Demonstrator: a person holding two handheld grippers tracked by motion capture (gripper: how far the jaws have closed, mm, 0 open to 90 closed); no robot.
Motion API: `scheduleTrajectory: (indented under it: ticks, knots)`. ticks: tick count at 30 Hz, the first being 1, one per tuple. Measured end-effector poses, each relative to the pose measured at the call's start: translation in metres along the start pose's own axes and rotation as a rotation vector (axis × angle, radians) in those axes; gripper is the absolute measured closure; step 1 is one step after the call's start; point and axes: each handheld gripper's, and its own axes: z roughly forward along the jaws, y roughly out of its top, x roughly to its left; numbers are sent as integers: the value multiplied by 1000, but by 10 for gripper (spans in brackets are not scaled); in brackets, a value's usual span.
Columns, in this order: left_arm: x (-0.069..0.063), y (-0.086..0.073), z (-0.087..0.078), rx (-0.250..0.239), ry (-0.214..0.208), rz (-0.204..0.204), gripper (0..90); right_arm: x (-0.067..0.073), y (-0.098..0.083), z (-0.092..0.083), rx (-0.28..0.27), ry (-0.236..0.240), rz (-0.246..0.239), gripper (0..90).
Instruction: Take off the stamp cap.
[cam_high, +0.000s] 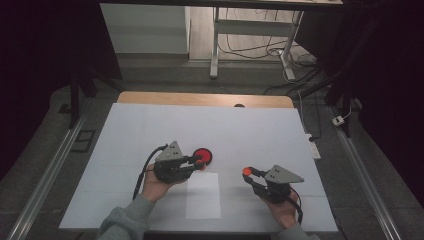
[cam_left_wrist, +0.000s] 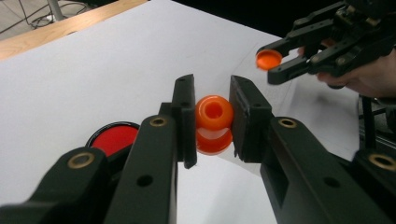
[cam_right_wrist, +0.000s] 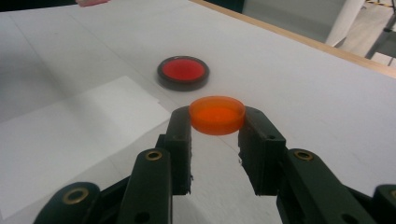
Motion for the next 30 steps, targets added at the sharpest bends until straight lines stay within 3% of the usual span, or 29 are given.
scheduleTrajectory:
  ticks: [16, 30]
  knots:
    - [7, -1, -3, -4, 27, -32, 726, -26, -25, -45, 15, -92, 48, 650]
    - [14, -1, 0, 2, 53, -30, 726, -29, -33, -56, 32, -110, 58, 649]
